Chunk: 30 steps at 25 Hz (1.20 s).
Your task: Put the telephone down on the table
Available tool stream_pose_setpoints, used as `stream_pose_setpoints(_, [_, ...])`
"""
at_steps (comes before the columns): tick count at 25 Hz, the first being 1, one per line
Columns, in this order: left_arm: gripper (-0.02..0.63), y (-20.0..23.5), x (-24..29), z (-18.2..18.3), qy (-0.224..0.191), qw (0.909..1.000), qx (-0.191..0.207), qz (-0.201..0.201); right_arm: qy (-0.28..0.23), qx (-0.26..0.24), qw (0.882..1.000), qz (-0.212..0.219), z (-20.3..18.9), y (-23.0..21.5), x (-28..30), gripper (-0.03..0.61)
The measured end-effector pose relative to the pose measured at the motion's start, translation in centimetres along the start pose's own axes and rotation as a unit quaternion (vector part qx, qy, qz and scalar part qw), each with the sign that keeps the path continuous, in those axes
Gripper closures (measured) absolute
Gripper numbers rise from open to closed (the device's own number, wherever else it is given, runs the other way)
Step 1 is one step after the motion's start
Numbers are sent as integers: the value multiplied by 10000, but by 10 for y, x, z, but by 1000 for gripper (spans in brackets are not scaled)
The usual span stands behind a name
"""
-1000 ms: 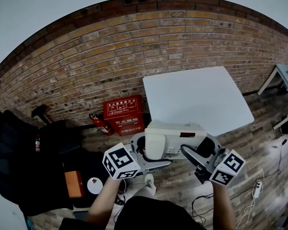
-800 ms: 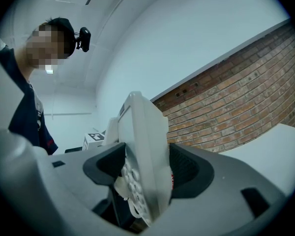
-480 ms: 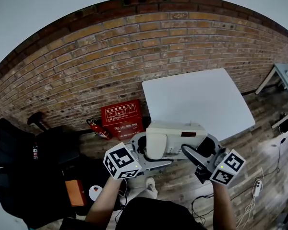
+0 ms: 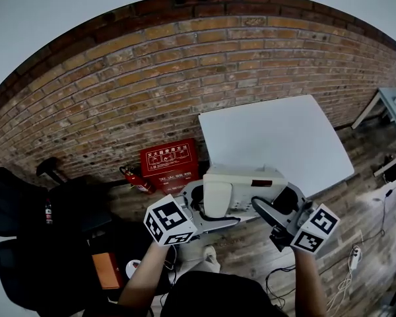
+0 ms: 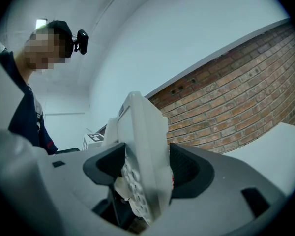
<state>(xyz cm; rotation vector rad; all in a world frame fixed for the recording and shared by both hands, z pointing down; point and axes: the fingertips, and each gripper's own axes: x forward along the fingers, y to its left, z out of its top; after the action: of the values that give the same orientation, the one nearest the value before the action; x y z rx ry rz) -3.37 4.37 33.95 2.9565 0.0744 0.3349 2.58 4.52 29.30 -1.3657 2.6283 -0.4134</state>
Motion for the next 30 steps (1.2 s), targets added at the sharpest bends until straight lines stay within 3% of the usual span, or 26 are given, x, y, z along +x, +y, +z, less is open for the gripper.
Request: stream_pose_setpoints(30, [150,35,-27,-8,-130,9995,-120,-272,206,-69,9994,-275,-6,2,45,311])
